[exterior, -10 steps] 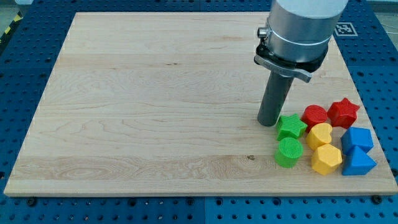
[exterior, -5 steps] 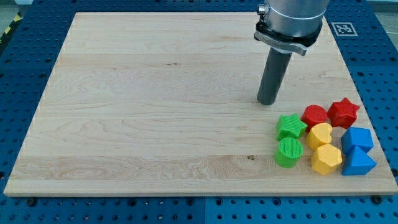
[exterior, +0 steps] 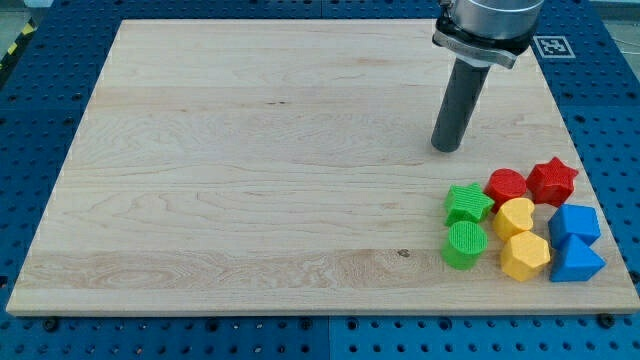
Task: Move your arm slightly to the top side
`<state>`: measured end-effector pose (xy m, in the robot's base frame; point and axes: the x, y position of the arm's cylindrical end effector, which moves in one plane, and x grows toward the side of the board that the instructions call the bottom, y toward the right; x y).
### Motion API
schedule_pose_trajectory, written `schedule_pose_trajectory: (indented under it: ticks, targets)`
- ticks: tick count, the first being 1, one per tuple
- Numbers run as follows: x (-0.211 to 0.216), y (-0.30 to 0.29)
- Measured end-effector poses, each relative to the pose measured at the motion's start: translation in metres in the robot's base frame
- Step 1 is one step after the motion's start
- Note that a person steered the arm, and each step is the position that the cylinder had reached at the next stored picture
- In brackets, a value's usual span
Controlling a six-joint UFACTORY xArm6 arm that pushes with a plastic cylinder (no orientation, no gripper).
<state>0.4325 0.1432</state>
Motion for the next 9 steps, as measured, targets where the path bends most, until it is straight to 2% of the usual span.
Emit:
schedule_pose_trajectory:
  ticks: [2, 5, 9]
  targets:
    - [0.0, 0.0]
    - [-0.051, 0.0]
    - [-0.086, 0.0]
